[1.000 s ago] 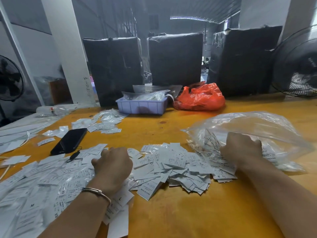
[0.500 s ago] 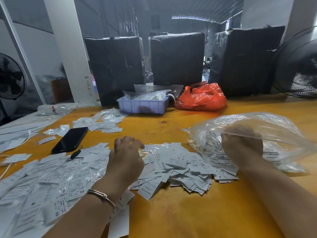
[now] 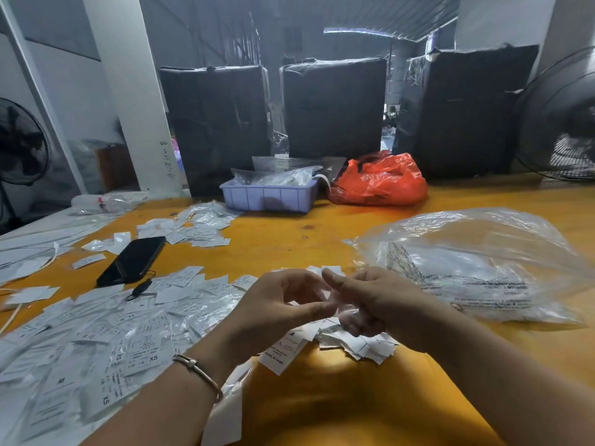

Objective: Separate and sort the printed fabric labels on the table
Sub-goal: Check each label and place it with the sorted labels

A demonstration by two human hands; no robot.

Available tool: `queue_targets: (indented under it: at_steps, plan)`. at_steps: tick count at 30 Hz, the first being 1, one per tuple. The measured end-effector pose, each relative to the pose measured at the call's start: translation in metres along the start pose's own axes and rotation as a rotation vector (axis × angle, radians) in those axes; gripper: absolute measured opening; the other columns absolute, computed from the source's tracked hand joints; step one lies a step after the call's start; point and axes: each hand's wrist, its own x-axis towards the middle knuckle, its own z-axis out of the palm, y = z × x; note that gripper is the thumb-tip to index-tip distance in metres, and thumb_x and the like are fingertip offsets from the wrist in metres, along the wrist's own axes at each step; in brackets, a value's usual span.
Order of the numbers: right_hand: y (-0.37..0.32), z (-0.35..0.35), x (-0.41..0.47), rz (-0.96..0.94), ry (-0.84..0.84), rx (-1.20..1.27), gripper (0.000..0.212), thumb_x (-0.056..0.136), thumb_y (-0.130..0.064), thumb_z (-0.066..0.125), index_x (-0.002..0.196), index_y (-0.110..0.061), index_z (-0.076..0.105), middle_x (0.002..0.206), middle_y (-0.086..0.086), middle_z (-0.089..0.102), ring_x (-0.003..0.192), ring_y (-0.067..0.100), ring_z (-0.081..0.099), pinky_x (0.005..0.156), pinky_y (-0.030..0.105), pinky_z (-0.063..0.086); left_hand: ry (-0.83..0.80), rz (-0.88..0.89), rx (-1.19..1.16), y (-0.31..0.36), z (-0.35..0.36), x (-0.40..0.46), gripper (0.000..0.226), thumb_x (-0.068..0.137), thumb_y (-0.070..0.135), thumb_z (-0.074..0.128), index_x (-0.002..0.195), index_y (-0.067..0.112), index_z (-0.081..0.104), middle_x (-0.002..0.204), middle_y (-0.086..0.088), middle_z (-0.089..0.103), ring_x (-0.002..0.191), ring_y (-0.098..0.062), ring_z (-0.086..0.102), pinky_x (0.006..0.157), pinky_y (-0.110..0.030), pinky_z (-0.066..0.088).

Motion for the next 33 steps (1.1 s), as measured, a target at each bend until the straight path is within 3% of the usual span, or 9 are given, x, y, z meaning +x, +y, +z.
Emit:
queue_targets:
  at_steps: [3, 5, 8, 13, 17, 20, 26, 31, 33]
  plan:
    - [0.001, -0.006, 0.001, 0.044, -0.092, 0.100, 0.047, 0.073, -0.051, 0.068, 0.083, -0.005, 0.065, 0.059, 0.013, 0.063, 0.043, 0.014, 0.051, 0.038, 0.017, 0.037, 0.051, 0.010, -0.122, 0.000, -0.002, -0.001, 0.010, 0.082, 0.006, 0.073, 0.091, 0.001, 0.071, 0.078, -0.007, 0.073, 0.071, -0.014, 0.065, 0.066, -0.020, 0.051]
    - [0.001, -0.010, 0.000, 0.013, -0.165, 0.066, 0.033, 0.074, -0.038, 0.075, 0.088, -0.009, 0.068, 0.074, 0.019, 0.067, 0.051, 0.016, 0.056, 0.043, 0.018, 0.042, 0.095, -0.003, -0.143, 0.000, -0.004, -0.001, 0.004, 0.082, 0.001, 0.071, 0.086, 0.000, 0.070, 0.074, -0.006, 0.070, 0.067, -0.011, 0.062, 0.062, -0.017, 0.049]
    - [0.002, -0.015, 0.001, -0.038, -0.115, 0.033, 0.022, 0.074, -0.013, 0.078, 0.091, -0.005, 0.068, 0.085, 0.023, 0.071, 0.061, 0.022, 0.065, 0.048, 0.020, 0.046, 0.131, -0.061, -0.128, -0.002, -0.005, 0.000, 0.002, 0.084, 0.002, 0.069, 0.082, 0.002, 0.068, 0.071, -0.004, 0.067, 0.066, -0.010, 0.061, 0.061, -0.018, 0.047]
    - [0.004, -0.013, 0.004, -0.152, 0.023, 0.012, 0.015, 0.082, -0.019, 0.068, 0.084, -0.004, 0.071, 0.077, 0.016, 0.072, 0.059, 0.020, 0.066, 0.048, 0.021, 0.046, 0.070, -0.121, -0.139, -0.001, -0.007, -0.001, 0.012, 0.073, 0.019, 0.064, 0.074, 0.007, 0.066, 0.068, -0.006, 0.067, 0.065, -0.012, 0.061, 0.060, -0.020, 0.045]
    - [0.005, -0.007, 0.004, -0.236, 0.062, -0.117, 0.015, 0.090, -0.011, 0.061, 0.083, 0.000, 0.068, 0.069, 0.016, 0.071, 0.054, 0.019, 0.062, 0.048, 0.022, 0.045, 0.094, -0.080, -0.082, -0.002, -0.006, -0.001, 0.011, 0.084, 0.017, 0.074, 0.081, 0.006, 0.072, 0.071, -0.003, 0.070, 0.066, -0.009, 0.063, 0.059, -0.015, 0.046]
    - [0.004, -0.005, 0.003, -0.261, 0.080, -0.125, 0.015, 0.088, -0.012, 0.064, 0.081, 0.001, 0.067, 0.066, 0.016, 0.070, 0.052, 0.019, 0.062, 0.047, 0.022, 0.044, 0.126, -0.041, -0.095, -0.002, -0.007, 0.000, 0.006, 0.081, 0.013, 0.075, 0.080, 0.007, 0.074, 0.068, -0.004, 0.071, 0.064, -0.009, 0.063, 0.058, -0.013, 0.046]
    - [0.003, -0.006, 0.002, -0.288, 0.116, -0.082, 0.018, 0.077, -0.011, 0.073, 0.084, 0.005, 0.066, 0.071, 0.017, 0.071, 0.058, 0.022, 0.062, 0.052, 0.026, 0.046, 0.152, -0.059, -0.143, -0.002, -0.006, -0.001, 0.022, 0.064, 0.027, 0.080, 0.068, 0.009, 0.068, 0.065, -0.006, 0.066, 0.061, -0.012, 0.059, 0.060, -0.021, 0.050]
    - [0.004, -0.009, 0.003, -0.269, 0.143, -0.015, 0.029, 0.070, 0.001, 0.077, 0.097, -0.001, 0.066, 0.079, 0.015, 0.073, 0.067, 0.022, 0.066, 0.060, 0.025, 0.050, 0.183, -0.061, -0.141, -0.001, -0.007, -0.001, 0.030, 0.069, 0.030, 0.075, 0.073, 0.002, 0.068, 0.066, -0.004, 0.069, 0.061, -0.009, 0.060, 0.059, -0.017, 0.049]
    - [0.004, -0.011, 0.003, -0.278, 0.173, 0.005, 0.030, 0.070, 0.003, 0.078, 0.097, -0.002, 0.067, 0.078, 0.014, 0.073, 0.066, 0.020, 0.066, 0.059, 0.022, 0.051, 0.165, -0.052, -0.141, -0.001, -0.007, -0.001, 0.021, 0.075, 0.023, 0.074, 0.077, 0.002, 0.071, 0.069, -0.004, 0.071, 0.062, -0.008, 0.062, 0.058, -0.015, 0.048]
